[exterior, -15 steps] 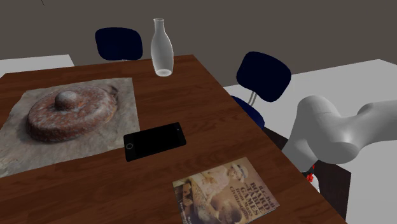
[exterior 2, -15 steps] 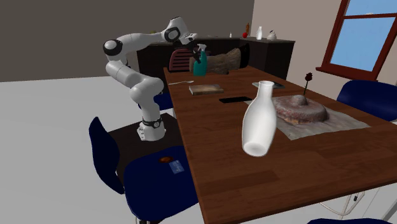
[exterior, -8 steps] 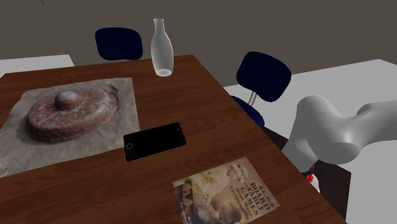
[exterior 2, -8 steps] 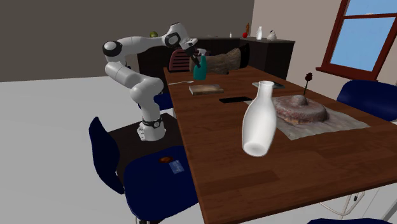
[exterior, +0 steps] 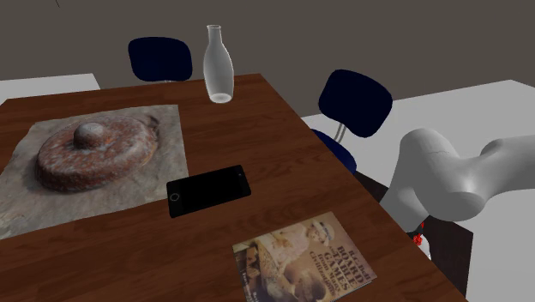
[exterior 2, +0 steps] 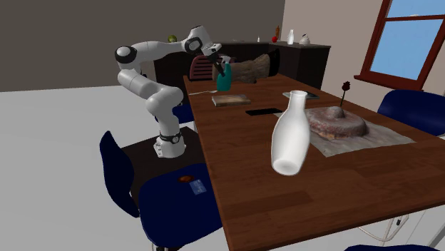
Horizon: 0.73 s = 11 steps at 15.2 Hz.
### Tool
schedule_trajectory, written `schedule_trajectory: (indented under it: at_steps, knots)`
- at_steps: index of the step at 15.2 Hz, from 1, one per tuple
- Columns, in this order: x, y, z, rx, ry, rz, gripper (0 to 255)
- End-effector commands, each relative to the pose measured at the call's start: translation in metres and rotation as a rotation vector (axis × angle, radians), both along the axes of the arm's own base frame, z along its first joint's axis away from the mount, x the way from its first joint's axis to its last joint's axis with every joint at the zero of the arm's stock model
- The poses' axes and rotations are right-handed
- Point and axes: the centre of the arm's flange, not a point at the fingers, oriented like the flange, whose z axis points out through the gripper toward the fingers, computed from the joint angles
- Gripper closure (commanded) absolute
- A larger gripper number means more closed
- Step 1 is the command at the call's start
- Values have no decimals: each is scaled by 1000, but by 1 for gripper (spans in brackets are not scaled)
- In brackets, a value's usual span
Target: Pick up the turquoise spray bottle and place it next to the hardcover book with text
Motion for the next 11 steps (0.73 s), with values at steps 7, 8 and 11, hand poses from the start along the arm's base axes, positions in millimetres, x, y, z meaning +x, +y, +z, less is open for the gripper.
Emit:
schedule_trajectory:
  at_steps: [7, 8, 11]
  knots:
    - [-6, -12, 23, 0, 0, 0, 0]
    - [-9, -18, 34, 0, 0, 0, 0]
    - [-11, -22, 44, 0, 0, 0, 0]
